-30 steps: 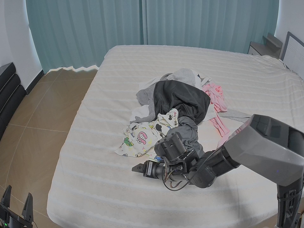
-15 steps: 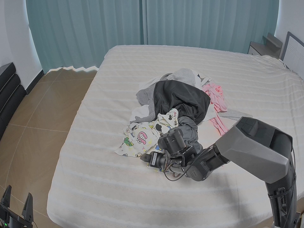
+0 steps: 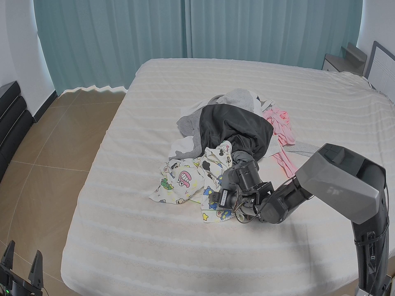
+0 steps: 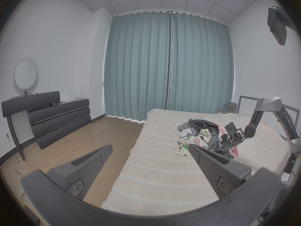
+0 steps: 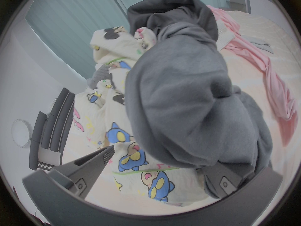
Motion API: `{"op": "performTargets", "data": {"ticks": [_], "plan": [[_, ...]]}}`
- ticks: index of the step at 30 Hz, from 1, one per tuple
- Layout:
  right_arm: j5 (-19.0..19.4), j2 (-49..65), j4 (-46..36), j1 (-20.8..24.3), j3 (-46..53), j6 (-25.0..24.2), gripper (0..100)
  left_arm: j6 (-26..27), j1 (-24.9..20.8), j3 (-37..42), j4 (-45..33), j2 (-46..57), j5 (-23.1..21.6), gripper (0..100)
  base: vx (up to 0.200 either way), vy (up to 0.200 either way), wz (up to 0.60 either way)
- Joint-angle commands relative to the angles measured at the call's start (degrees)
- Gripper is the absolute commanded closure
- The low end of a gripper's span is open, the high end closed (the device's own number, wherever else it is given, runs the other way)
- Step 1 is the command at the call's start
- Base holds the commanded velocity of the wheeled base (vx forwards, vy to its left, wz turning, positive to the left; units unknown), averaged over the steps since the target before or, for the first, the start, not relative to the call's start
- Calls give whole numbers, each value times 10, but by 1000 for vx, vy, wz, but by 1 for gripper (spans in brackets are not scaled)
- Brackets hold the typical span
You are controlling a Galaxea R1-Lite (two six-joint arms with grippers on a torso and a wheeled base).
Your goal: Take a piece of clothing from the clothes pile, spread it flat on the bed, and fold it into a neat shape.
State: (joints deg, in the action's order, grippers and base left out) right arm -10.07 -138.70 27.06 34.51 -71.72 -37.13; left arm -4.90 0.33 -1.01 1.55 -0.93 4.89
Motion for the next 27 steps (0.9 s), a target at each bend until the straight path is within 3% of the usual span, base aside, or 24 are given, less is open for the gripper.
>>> {"op": "performTargets", "data": {"ticks": [1,11,17,27], "plan": [[-1,25,1,-21,23,10,0,0,0,9,0,9,0,0,0,0,0],[2,63,1,-55,74,14,0,0,0,9,0,9,1,0,0,0,0],[30,73,1,-23,93,10,0,0,0,9,0,9,0,0,0,0,0],[30,25,0,7,82,17,0,0,0,9,0,9,0,0,0,0,0]]}}
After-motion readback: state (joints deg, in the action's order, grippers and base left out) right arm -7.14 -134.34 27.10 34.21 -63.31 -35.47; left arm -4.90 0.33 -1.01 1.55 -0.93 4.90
